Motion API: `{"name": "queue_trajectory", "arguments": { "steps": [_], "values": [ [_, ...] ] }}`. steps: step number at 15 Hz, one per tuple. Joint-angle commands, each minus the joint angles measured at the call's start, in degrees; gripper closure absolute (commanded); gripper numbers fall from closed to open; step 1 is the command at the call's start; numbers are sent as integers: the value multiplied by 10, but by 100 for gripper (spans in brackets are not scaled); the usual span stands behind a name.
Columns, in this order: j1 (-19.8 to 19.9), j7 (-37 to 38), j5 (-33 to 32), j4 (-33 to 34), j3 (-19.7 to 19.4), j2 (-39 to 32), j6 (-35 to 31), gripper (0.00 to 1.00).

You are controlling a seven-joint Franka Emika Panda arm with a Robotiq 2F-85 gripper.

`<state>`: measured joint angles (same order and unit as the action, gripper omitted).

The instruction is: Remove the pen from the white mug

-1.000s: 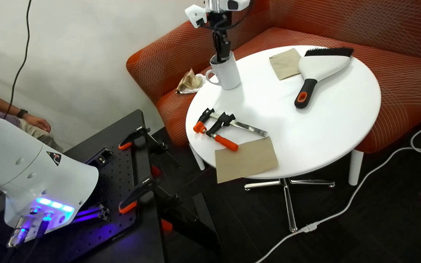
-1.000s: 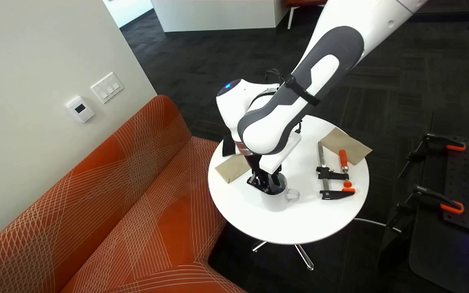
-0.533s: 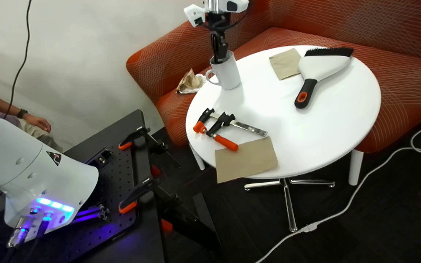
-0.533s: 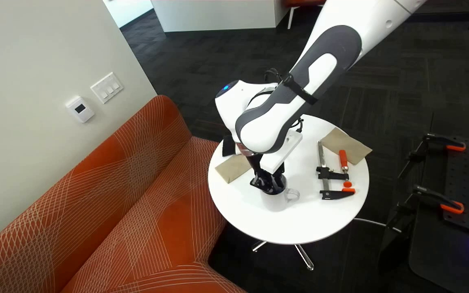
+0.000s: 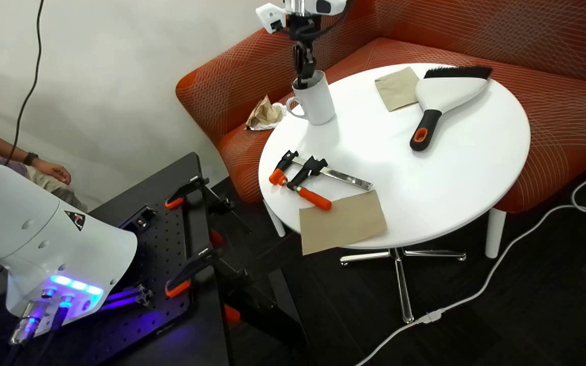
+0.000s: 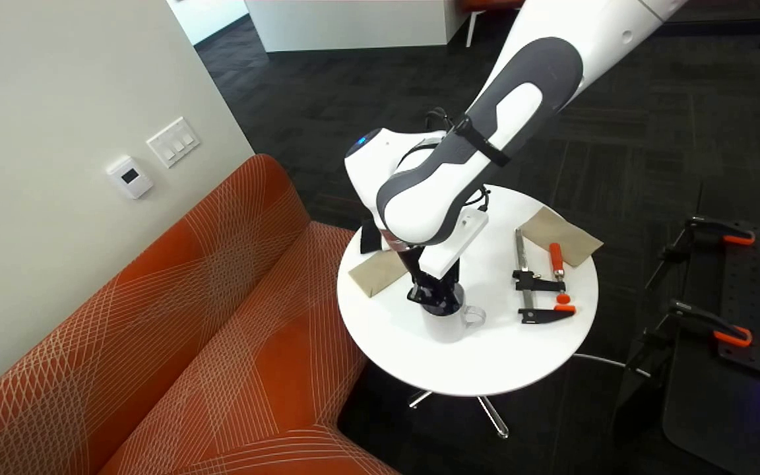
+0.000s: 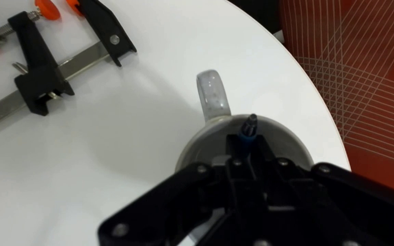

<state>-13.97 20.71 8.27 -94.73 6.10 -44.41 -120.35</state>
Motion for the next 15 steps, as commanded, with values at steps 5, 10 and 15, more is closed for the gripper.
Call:
{"name": "queue_trajectory", "arguments": {
  "steps": [5,10,15],
  "values": [
    [-13,39,5,-25,-5,54,23,97],
    [-27,73,-4,-78,-8,127,32,97],
    [-42,112,-18,-175,-5,239,11,97]
  ]
}}
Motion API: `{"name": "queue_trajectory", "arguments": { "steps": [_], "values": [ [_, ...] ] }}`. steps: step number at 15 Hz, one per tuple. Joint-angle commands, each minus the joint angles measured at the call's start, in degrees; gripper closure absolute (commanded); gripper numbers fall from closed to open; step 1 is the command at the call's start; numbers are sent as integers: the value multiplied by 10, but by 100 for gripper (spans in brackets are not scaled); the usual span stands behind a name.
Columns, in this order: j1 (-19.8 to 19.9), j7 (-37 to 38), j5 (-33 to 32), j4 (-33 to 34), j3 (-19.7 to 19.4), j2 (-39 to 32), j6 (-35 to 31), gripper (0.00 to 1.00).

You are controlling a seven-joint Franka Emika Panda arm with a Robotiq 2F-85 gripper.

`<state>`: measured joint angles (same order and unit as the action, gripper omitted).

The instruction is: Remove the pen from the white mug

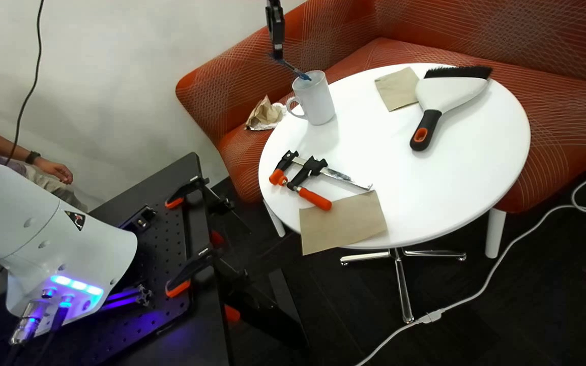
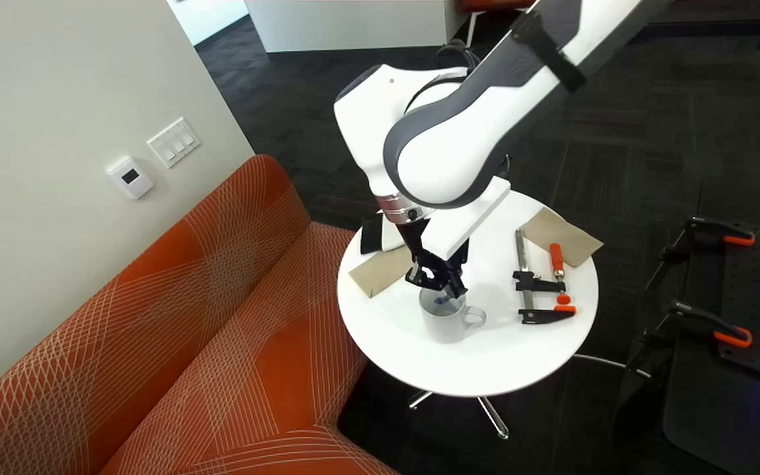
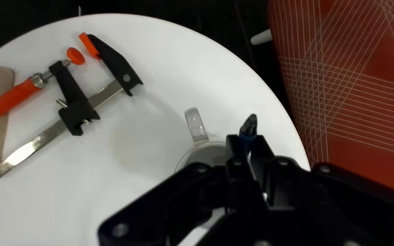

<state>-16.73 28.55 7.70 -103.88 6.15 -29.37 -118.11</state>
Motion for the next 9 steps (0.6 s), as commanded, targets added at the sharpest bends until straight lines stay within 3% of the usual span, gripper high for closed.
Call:
{"name": "queue_trajectory", "arguments": {
  "steps": [1,5,9],
  "values": [
    [-17,44,-17,-105,-5,112,-19,97],
    [-24,109,-51,-177,2,196,-54,97],
    [-14,200,-135,-211,1,215,-130,97]
  ]
}}
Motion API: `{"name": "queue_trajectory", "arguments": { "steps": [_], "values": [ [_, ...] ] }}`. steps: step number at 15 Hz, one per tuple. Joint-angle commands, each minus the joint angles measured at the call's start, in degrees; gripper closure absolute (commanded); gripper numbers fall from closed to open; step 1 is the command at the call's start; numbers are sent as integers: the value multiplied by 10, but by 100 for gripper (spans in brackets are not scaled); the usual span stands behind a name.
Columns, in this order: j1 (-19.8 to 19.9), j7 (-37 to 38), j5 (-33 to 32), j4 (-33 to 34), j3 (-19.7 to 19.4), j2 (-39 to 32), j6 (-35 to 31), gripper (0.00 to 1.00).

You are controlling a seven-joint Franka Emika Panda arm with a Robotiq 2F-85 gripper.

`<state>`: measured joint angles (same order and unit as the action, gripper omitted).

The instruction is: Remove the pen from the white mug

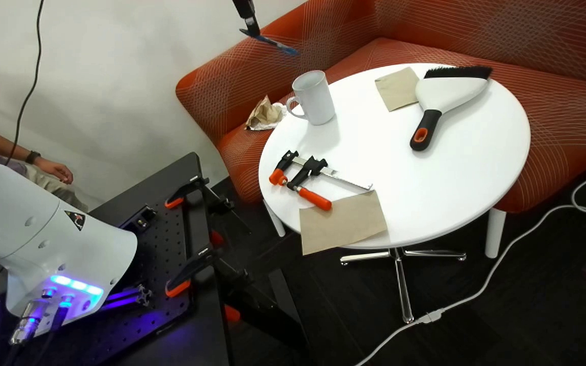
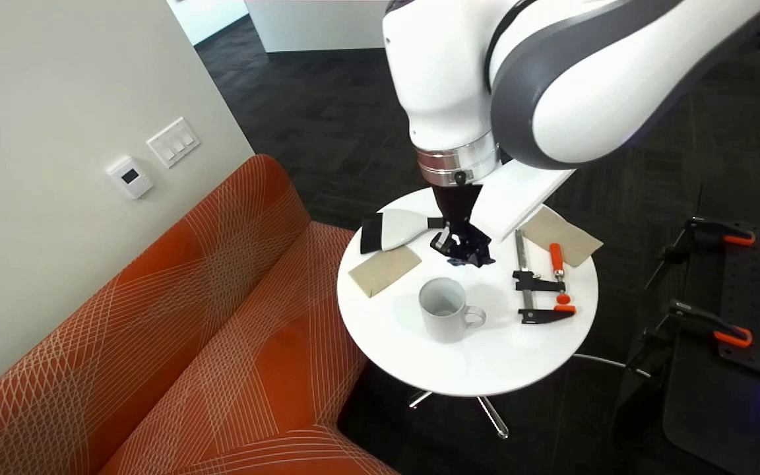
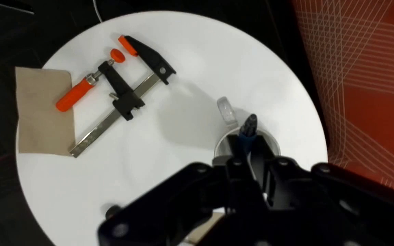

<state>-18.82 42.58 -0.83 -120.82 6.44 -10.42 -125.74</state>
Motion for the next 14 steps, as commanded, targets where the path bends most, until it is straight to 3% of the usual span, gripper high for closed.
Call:
{"name": "queue_trajectory", "arguments": {
  "steps": [1,8,14],
  "values": [
    [11,86,-74,-48,-6,22,-77,97],
    [52,182,-199,-47,-63,-41,-189,97],
    [77,141,-179,4,-103,-145,-246,97]
  ]
}}
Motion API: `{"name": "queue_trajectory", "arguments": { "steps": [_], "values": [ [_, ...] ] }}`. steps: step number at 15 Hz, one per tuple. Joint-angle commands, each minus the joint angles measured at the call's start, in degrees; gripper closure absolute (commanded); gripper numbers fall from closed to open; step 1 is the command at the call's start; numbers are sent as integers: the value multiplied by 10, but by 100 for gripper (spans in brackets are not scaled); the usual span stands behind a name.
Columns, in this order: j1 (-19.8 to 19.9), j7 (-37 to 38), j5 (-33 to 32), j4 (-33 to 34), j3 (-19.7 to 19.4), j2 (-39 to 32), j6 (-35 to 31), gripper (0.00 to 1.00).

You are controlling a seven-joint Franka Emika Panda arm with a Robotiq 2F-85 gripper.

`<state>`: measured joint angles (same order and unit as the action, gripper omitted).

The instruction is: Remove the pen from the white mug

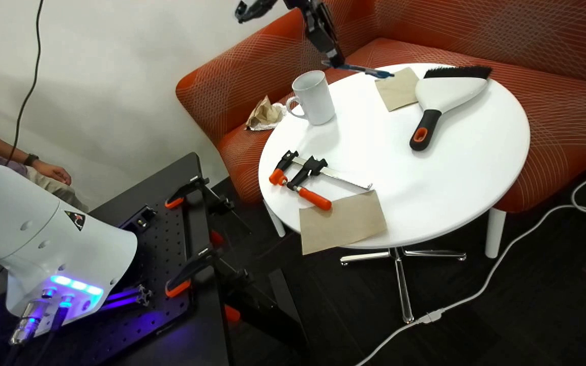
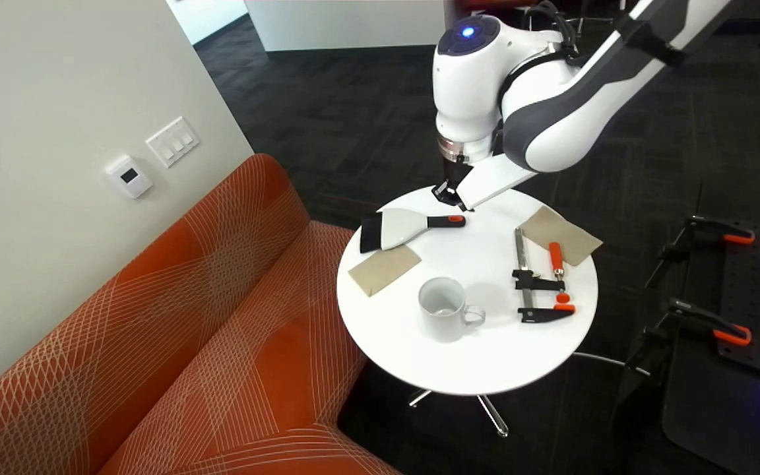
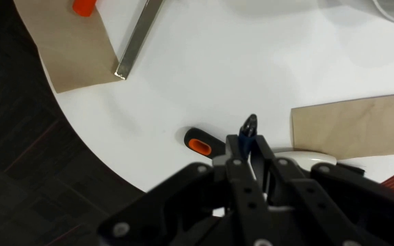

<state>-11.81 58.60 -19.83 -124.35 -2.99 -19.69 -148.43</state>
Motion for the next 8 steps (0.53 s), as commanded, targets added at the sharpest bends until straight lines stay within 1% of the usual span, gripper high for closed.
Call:
{"name": "queue_trajectory", "arguments": {
  "steps": [1,5,8],
  "values": [
    [10,-30,19,50,-10,-71,-27,97],
    [11,-70,53,93,-13,-132,-37,97],
    [13,-110,92,122,-5,-168,-32,97]
  ]
}}
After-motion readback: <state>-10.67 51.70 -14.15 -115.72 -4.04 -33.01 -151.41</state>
